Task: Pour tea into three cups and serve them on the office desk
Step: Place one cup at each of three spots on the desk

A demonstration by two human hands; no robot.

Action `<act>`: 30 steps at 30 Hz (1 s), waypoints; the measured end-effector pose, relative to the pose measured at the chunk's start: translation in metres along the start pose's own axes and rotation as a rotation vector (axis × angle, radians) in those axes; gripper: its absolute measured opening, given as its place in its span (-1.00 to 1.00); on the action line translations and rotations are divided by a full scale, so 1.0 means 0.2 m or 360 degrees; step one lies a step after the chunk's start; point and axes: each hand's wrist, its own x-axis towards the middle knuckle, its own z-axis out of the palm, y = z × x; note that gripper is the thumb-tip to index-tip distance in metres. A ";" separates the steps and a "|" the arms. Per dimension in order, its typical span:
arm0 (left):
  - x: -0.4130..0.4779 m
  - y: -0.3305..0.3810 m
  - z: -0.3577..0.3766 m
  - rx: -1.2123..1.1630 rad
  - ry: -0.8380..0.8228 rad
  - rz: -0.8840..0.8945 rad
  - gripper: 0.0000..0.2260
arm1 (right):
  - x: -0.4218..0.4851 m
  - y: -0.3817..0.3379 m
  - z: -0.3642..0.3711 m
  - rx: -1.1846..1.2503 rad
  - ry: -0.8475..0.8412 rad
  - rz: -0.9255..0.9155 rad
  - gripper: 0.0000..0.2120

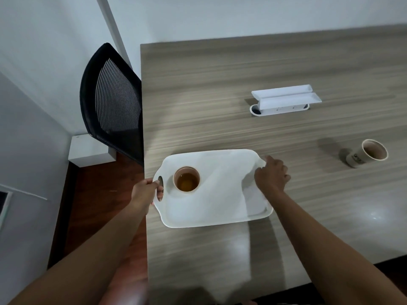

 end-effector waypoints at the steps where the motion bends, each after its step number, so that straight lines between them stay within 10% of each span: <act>1: 0.00 0.00 0.00 0.0007 -0.0008 0.0002 -0.86 | -0.04 -0.04 0.00 0.0002 0.0023 -0.0124 -0.45; 11: -0.02 0.01 -0.02 -0.0087 -0.0075 -0.0043 -0.85 | -0.45 -0.36 0.13 0.0511 -0.0998 -0.0848 0.11; 30: -0.03 0.04 -0.05 0.0022 -0.0154 -0.0001 -0.87 | -0.46 -0.52 0.19 0.0799 -0.0527 -0.0899 -0.42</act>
